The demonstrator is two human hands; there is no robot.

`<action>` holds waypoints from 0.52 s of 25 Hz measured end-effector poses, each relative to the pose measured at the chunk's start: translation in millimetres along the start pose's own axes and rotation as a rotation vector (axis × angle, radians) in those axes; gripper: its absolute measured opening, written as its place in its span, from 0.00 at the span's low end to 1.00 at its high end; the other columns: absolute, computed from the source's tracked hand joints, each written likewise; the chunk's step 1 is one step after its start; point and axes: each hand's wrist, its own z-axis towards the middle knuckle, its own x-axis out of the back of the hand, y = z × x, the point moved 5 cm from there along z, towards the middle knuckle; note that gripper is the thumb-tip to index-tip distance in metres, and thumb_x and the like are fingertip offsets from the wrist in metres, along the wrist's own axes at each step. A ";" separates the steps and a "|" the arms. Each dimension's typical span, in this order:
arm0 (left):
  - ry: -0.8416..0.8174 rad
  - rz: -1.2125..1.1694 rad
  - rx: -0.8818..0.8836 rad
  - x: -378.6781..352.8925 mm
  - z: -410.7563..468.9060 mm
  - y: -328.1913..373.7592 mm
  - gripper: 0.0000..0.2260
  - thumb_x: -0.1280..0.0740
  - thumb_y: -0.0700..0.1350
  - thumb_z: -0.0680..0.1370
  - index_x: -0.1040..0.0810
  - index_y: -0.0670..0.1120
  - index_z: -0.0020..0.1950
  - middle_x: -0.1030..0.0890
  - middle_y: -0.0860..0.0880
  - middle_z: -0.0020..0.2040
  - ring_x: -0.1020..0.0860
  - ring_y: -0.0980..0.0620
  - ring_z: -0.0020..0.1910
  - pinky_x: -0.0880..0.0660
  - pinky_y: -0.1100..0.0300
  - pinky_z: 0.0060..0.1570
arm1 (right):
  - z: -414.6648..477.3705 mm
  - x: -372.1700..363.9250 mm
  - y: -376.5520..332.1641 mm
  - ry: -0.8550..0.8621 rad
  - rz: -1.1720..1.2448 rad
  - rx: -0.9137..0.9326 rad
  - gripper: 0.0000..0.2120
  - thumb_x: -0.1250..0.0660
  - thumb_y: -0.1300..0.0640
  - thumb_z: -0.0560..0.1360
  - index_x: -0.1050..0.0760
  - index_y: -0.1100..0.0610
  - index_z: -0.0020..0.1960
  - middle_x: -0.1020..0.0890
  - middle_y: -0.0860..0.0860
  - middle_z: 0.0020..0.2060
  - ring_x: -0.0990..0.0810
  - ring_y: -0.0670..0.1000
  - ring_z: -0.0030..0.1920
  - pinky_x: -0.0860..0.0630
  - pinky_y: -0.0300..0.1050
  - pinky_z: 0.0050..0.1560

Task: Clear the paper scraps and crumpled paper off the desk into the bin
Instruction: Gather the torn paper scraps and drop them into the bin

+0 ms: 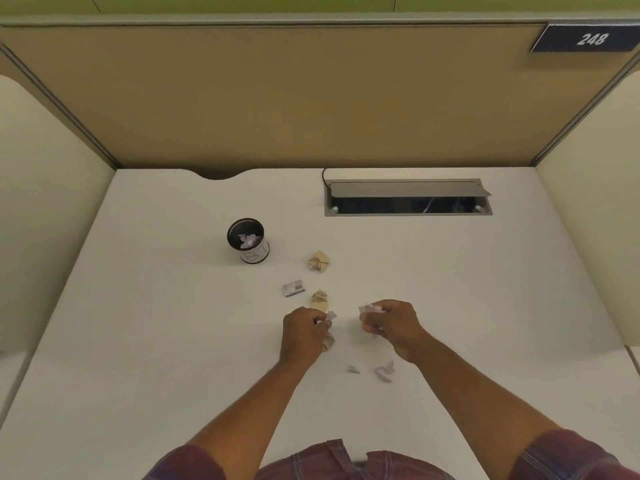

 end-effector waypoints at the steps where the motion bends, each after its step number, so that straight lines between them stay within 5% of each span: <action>1: 0.012 -0.011 0.006 13.8 4.2 -5.0 0.05 0.25 0.43 0.76 0.12 0.45 0.40 0.14 0.47 0.36 0.17 0.49 0.35 0.18 0.53 0.42 | 4.0 -15.2 -7.4 -0.015 0.005 0.000 0.09 0.24 0.70 0.68 0.22 0.60 0.37 0.22 0.52 0.31 0.22 0.51 0.28 0.25 0.39 0.31; 7: 0.174 -0.082 0.073 112.7 48.2 -60.1 0.05 0.24 0.42 0.75 0.13 0.44 0.39 0.17 0.52 0.33 0.17 0.47 0.35 0.17 0.46 0.43 | 48.0 -143.8 -76.8 -0.104 -0.028 0.059 0.13 0.22 0.70 0.67 0.19 0.71 0.50 0.16 0.58 0.39 0.14 0.54 0.34 0.18 0.41 0.39; 13: 0.222 -0.115 0.121 145.6 43.4 -97.6 0.07 0.25 0.44 0.76 0.13 0.47 0.38 0.18 0.57 0.32 0.17 0.50 0.35 0.18 0.47 0.44 | 83.6 -222.6 -150.0 -0.064 -0.391 0.312 0.05 0.23 0.66 0.68 0.18 0.65 0.39 0.16 0.56 0.39 0.16 0.51 0.31 0.17 0.42 0.35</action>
